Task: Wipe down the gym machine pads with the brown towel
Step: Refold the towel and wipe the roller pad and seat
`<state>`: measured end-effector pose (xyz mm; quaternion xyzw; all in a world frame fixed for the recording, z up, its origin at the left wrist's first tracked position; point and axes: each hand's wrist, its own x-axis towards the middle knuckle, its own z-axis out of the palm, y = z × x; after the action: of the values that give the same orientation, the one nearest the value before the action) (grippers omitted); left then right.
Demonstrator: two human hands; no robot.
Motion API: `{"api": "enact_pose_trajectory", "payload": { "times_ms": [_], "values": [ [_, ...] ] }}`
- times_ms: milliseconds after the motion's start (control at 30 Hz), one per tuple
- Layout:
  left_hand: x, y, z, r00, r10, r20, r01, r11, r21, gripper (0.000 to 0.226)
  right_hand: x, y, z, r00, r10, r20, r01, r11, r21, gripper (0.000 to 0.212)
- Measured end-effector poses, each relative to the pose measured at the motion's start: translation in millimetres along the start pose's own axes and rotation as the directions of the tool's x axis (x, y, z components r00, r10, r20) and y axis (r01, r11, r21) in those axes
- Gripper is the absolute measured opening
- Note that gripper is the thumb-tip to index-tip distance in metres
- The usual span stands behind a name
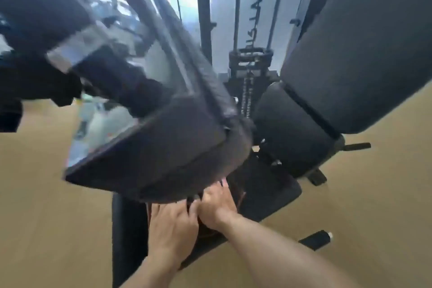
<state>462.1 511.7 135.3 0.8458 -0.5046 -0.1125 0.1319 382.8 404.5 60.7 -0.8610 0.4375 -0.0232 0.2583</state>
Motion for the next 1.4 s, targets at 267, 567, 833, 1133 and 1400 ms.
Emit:
{"api": "enact_pose_trajectory", "payload": {
  "times_ms": [267,567,833,1133,1400],
  "values": [
    [-5,23,60,0.982,0.148,0.121,-0.185,0.895,0.406,0.079,-37,181,-30,0.95,0.277,-0.145,-0.255,0.955,0.151,0.059],
    [-9,46,78,0.981,0.121,0.154,-0.184,0.838,0.514,0.076,-70,252,-42,0.926,0.347,-0.149,-0.278,0.893,0.353,0.051],
    [-6,41,84,0.979,0.16,0.129,-0.205,0.822,0.532,0.071,-56,141,-31,0.947,-0.246,-0.208,0.314,0.847,0.429,0.048],
    [-3,39,87,0.977,0.154,0.147,-0.209,0.819,0.535,0.072,30,108,-26,0.938,-0.035,-0.344,0.178,0.902,0.394,0.041],
    [-4,39,86,0.975,0.15,0.163,-0.215,0.82,0.531,0.071,67,77,-62,0.987,-0.063,-0.147,0.125,0.877,0.463,0.043]
  ]
}}
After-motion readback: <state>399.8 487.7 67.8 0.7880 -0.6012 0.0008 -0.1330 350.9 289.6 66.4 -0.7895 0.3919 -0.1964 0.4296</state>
